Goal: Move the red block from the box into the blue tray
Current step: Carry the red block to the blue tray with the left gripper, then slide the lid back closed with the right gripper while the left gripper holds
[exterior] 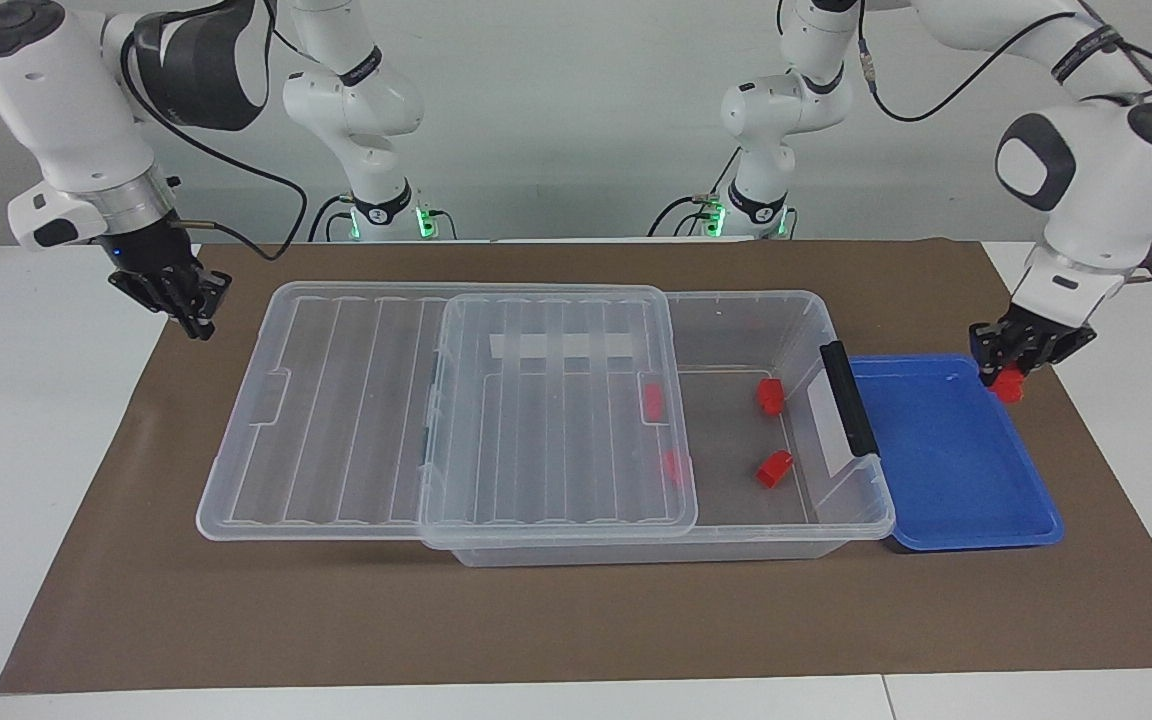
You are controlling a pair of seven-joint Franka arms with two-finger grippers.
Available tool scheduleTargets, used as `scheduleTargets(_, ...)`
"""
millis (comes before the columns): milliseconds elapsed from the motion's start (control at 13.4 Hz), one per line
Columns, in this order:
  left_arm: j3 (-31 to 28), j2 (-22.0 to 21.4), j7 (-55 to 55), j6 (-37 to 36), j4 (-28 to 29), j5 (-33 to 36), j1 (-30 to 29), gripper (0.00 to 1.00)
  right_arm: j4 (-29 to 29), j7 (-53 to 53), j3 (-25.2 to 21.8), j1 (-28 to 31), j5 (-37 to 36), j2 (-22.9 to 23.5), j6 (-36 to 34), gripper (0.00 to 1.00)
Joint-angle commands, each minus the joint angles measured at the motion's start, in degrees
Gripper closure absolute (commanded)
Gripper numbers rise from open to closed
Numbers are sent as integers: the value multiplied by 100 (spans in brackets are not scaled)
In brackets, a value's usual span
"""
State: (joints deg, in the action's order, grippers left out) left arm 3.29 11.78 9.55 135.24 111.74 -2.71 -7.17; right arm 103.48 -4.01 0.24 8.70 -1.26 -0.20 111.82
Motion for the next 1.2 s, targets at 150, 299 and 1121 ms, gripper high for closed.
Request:
scheduleTargets(150,-48,192,169,379,269,-115,-284,100,419,155,20,149,38,274,937,100)
scheduleTargets(299,-39,472,862,695,331,-115,-600,100,428,111,29,88,38,363,1000,100)
scheduleTargets(1121,-48,283,882,123,43,-107,-443,0,595,102,73,35,38,398,903,100)
